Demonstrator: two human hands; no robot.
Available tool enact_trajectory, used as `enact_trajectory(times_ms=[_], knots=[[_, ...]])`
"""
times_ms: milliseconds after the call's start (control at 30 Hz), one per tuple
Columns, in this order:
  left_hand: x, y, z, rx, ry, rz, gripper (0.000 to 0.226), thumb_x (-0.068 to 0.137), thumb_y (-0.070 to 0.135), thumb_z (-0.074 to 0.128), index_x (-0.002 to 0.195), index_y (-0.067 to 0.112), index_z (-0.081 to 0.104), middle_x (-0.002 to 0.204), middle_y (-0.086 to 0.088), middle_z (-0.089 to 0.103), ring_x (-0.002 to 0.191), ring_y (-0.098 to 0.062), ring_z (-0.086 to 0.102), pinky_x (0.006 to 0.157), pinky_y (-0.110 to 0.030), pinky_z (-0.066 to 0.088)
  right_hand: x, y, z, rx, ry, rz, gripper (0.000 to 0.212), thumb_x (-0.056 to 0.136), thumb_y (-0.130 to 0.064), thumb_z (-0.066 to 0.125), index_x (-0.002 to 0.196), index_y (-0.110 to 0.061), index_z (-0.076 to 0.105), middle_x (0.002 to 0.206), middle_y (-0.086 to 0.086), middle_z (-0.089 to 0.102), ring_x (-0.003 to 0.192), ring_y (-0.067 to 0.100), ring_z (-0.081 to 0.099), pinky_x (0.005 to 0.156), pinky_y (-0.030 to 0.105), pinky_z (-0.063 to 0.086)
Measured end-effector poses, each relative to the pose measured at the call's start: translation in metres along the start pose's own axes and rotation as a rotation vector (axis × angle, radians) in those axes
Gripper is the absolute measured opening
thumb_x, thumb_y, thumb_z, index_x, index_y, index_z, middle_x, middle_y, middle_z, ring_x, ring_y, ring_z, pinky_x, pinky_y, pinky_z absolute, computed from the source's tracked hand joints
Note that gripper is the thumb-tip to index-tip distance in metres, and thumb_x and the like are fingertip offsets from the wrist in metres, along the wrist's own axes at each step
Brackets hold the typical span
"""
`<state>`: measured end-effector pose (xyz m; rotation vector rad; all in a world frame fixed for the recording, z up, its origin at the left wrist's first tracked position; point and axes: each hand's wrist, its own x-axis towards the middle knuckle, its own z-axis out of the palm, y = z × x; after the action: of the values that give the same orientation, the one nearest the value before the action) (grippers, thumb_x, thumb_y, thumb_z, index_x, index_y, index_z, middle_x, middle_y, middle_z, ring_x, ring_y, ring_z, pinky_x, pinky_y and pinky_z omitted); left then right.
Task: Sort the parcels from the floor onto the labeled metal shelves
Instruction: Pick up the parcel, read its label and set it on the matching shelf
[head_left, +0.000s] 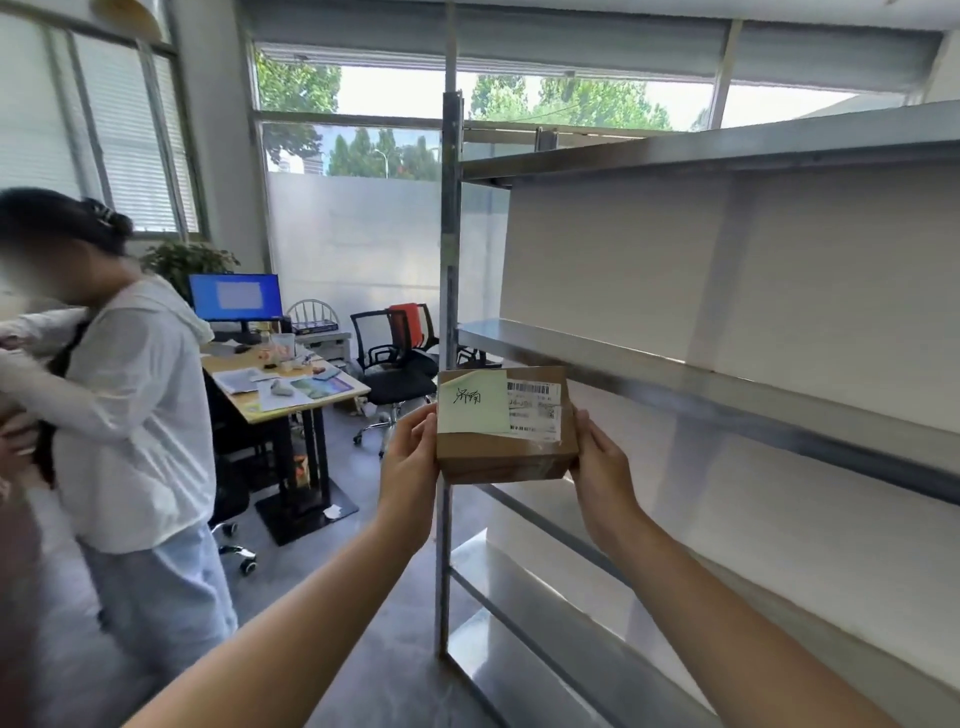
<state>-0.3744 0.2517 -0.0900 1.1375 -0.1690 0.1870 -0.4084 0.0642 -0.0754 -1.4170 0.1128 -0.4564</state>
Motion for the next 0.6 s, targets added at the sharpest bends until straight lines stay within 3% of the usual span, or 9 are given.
enact_trajectory(times_ms=[100,233,333,400,467,600], knots=[[0.014,-0.003,-0.028,-0.004,0.047,-0.016,0.017,0.104,0.023,0.050,0.111,0.027,0.065,0.116,-0.007,0.070,0.112,-0.027,0.063,0.094,-0.038,0.053,0.010,0.018,0.029,-0.002,-0.030,0.048,0.043,0.101,-0.046,0.041,0.122,-0.021,0.069,0.112,0.001,0.073,0.110,0.018,0.065,0.098,0.033,0.053],[0.036,-0.005,-0.054,-0.008,0.101,-0.034,0.018,0.105,0.020,0.049,0.113,0.025,0.064,0.115,-0.005,0.069,0.109,-0.024,0.062,0.091,-0.037,0.052,0.024,0.034,0.060,0.053,-0.068,0.089,0.039,0.100,-0.041,0.046,0.124,-0.020,0.069,0.112,0.001,0.074,0.106,0.016,0.068,0.066,0.015,0.057],[0.059,-0.011,-0.068,0.004,0.130,-0.035,0.018,0.105,0.020,0.049,0.111,0.025,0.065,0.113,-0.005,0.070,0.110,-0.024,0.062,0.101,-0.045,0.048,0.045,0.048,0.078,0.055,-0.082,0.105,0.036,0.100,-0.040,0.046,0.120,-0.023,0.071,0.108,-0.001,0.076,0.107,0.017,0.069,0.087,0.028,0.058],[0.075,-0.017,-0.074,0.014,0.165,-0.036,0.018,0.104,0.020,0.051,0.109,0.026,0.067,0.114,-0.006,0.070,0.109,-0.025,0.061,0.098,-0.048,0.047,0.062,0.060,0.088,0.047,-0.105,0.125,0.033,0.100,-0.042,0.046,0.111,-0.028,0.074,0.103,-0.003,0.077,0.104,0.016,0.070,0.098,0.040,0.054],[0.092,-0.025,-0.080,0.029,0.198,-0.035,0.018,0.104,0.021,0.052,0.108,0.027,0.068,0.116,-0.008,0.071,0.107,-0.027,0.062,0.091,-0.050,0.048,0.080,0.070,0.096,0.056,-0.134,0.141,0.031,0.100,-0.043,0.046,0.104,-0.033,0.075,0.101,-0.005,0.077,0.104,0.016,0.069,0.100,0.044,0.052],[0.123,-0.043,-0.086,0.047,0.248,-0.033,0.018,0.104,0.019,0.052,0.113,0.024,0.066,0.113,-0.004,0.072,0.107,-0.026,0.064,0.101,-0.057,0.047,0.121,0.091,0.110,0.087,-0.150,0.170,0.033,0.100,-0.039,0.048,0.117,-0.026,0.073,0.109,-0.002,0.076,0.108,0.017,0.068,0.101,0.044,0.051]])
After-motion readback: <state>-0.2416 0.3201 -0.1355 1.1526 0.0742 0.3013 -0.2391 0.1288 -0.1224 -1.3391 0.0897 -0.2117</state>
